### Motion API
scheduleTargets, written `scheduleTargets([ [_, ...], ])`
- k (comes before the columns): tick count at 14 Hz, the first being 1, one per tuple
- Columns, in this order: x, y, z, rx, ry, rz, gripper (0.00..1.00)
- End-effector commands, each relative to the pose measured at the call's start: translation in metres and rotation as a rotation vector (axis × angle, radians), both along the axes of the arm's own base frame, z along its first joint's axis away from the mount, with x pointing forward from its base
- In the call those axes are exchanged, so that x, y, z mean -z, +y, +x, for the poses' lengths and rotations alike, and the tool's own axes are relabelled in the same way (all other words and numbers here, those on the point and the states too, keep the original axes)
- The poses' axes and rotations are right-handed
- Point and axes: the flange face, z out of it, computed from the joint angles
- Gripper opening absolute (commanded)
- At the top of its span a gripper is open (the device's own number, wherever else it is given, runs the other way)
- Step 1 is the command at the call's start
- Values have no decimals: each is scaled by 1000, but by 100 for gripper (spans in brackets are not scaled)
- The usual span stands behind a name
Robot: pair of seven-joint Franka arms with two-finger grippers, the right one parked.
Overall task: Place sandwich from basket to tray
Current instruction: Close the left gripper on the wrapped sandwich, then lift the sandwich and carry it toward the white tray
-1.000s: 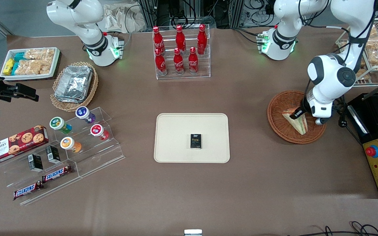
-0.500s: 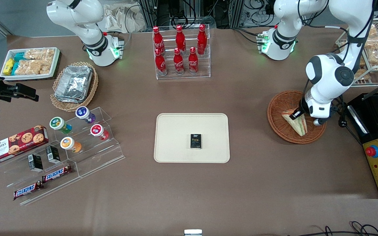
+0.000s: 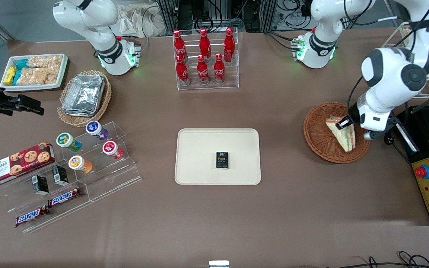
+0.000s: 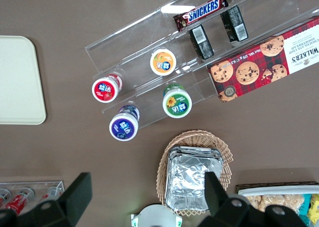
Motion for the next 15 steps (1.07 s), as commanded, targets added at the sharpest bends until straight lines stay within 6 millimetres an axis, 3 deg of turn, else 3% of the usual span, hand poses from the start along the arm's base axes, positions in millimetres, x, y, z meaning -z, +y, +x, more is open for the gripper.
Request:
scheduleTargets([
  [1, -69, -4, 22, 82, 18, -7, 0],
  [4, -121, -20, 33, 132, -6, -8, 0],
  [7, -164, -71, 34, 215, -27, -6, 0],
  [8, -169, -90, 33, 221, -27, -10, 0],
  [10, -172, -133, 30, 230, -31, -13, 0],
  [12, -162, -164, 26, 274, -25, -20, 0],
  [15, -135, -194, 22, 259, -12, -25, 0],
])
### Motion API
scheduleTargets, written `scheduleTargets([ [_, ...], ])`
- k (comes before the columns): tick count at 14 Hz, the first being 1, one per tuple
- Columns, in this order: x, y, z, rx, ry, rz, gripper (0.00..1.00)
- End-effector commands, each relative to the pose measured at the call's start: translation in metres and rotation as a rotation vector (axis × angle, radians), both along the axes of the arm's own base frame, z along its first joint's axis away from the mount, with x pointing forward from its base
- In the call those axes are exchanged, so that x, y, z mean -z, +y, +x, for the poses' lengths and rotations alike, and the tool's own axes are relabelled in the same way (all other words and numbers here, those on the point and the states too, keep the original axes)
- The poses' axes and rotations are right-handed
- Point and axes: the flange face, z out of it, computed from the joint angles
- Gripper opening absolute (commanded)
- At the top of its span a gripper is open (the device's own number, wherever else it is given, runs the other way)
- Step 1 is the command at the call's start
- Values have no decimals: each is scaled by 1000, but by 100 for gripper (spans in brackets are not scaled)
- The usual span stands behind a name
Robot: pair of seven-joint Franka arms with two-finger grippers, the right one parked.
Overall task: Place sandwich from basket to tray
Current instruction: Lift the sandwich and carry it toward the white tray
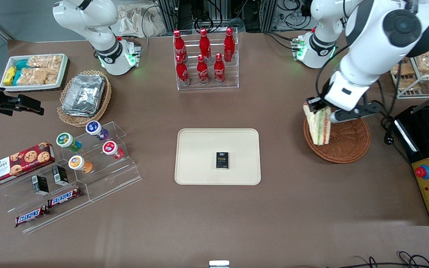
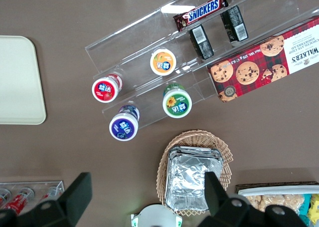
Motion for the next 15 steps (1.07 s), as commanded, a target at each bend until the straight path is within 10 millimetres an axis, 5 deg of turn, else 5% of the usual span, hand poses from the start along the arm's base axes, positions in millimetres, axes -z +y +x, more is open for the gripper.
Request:
scheduleTargets([
  [1, 25, -32, -2, -32, 8, -8, 0],
  [8, 112, -107, -5, 18, -23, 31, 0],
  [12, 155, -138, -4, 45, -26, -20, 0],
  [15, 186, -142, 2, 104, -54, 32, 0],
])
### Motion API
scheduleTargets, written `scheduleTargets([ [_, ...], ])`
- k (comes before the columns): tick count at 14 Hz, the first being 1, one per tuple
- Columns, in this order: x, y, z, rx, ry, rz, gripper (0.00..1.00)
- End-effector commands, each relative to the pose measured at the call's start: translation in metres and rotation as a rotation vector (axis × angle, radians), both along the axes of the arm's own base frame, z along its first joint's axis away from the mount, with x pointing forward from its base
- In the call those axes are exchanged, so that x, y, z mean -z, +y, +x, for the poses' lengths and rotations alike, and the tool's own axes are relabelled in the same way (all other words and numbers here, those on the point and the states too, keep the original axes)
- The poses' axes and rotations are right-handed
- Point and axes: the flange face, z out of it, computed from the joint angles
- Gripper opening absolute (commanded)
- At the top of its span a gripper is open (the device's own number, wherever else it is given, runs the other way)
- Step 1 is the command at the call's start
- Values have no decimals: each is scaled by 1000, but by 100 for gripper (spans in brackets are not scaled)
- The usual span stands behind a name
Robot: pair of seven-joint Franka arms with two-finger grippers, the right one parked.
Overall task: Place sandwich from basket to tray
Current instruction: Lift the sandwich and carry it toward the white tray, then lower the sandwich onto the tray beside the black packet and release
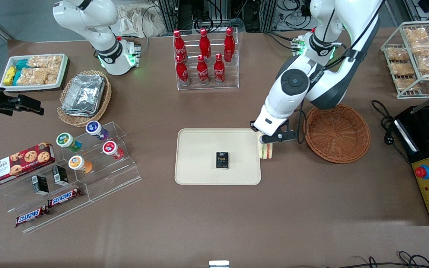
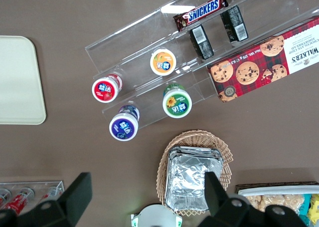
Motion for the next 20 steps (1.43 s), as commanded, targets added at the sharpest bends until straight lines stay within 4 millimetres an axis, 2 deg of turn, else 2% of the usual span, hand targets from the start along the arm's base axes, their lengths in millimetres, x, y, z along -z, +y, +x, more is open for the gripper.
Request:
scheduleTargets([
  [1, 20, -18, 3, 29, -27, 6, 0],
  [6, 65, -40, 7, -18, -69, 6, 0],
  [10, 96, -42, 15, -64, -70, 25, 0],
  [13, 111, -50, 12, -77, -92, 35, 0],
  [18, 113, -67, 9, -69, -96, 24, 0],
  [19, 114, -67, 9, -65, -99, 21, 15],
  [20, 119, -65, 11, -63, -104, 21, 43],
])
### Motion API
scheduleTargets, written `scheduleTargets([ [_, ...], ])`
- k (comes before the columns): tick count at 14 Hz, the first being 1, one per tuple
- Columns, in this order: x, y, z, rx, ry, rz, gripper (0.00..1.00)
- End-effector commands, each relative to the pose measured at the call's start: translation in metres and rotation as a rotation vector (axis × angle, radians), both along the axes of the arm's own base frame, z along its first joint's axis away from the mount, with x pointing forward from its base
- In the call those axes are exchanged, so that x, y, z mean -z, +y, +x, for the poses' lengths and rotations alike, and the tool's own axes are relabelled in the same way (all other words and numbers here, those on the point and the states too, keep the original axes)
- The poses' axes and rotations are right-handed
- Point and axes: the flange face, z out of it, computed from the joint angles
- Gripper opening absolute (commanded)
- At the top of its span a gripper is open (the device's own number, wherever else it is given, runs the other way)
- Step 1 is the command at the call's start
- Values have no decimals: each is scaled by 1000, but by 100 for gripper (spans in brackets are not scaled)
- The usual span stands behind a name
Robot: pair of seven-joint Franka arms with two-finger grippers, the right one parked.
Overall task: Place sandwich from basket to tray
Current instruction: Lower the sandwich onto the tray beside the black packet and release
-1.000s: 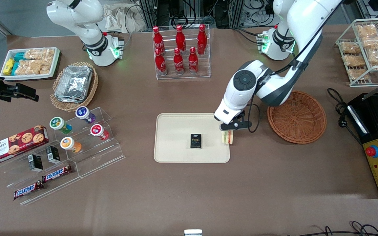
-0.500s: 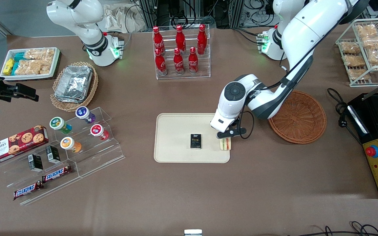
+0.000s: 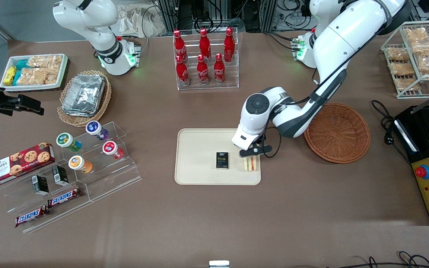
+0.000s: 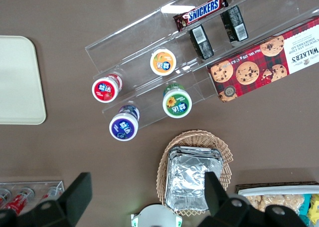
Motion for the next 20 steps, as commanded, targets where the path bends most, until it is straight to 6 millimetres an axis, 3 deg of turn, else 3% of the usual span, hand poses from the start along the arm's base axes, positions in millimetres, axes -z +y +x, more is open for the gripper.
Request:
scheduleTargets([
  [1, 9, 0, 9, -25, -27, -10, 69],
  [3, 10, 0, 9, -23, -27, -12, 98],
  [8, 7, 4, 13, -18, -31, -7, 99],
  [11, -6, 16, 20, -23, -28, 16, 99],
  [13, -26, 21, 26, -7, -17, 52, 99],
  [16, -71, 27, 42, -10, 22, 38, 99],
  [20, -140, 76, 78, 36, 45, 44, 99],
])
